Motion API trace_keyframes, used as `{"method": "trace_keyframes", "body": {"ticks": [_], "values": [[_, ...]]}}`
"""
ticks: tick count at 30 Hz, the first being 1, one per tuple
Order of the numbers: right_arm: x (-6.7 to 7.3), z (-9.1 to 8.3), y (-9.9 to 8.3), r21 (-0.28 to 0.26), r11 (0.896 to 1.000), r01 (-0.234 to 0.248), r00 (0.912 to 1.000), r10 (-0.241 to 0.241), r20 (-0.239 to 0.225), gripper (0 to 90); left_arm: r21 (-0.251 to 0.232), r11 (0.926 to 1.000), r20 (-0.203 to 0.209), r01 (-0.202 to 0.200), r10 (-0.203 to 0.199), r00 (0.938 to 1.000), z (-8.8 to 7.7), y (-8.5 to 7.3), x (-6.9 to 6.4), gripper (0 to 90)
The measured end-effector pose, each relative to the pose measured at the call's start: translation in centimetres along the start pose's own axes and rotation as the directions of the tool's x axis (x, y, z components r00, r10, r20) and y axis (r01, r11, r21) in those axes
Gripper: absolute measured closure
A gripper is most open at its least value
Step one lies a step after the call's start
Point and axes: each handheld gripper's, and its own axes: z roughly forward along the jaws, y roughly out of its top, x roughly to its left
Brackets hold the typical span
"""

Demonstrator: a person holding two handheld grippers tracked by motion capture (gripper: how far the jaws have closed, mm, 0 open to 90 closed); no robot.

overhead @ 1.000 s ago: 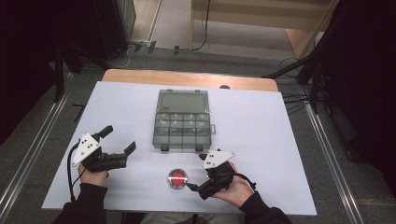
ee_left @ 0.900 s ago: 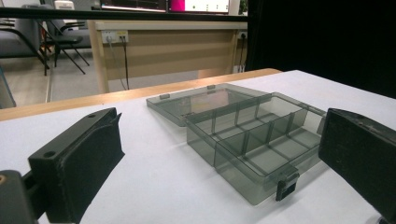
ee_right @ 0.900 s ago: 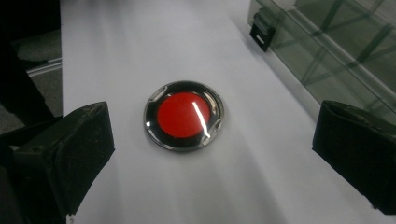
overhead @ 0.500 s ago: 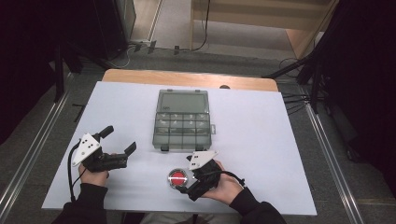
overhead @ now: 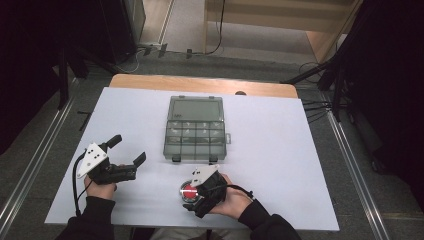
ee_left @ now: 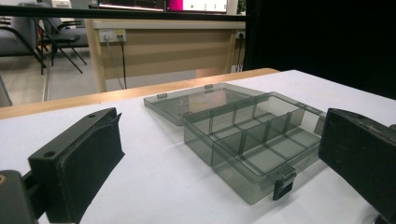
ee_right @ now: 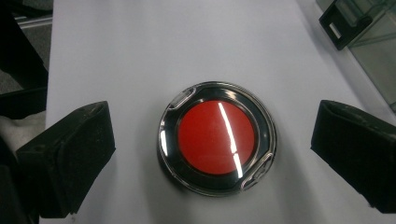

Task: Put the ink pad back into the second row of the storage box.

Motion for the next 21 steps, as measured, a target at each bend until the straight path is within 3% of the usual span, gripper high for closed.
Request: {"method": "trace_keyframes", "body": {"ticks": [11,21], "values": [[-0.30,0.07,-0.03,0.001,1.000,-0.004,1.0000,0.004,-0.003,13.7,0.001,1.0000,0.003,-0.005,0.005,1.0000,0.01,0.00,-0.09,0.0],[-0.27,0.54,-0.16,0.044,0.999,0.004,1.0000,-0.004,0.007,25.3,-0.001,1.0000,0.001,-0.004,0.004,1.0000,-0.03,0.02,-0.06,0.0]]}}
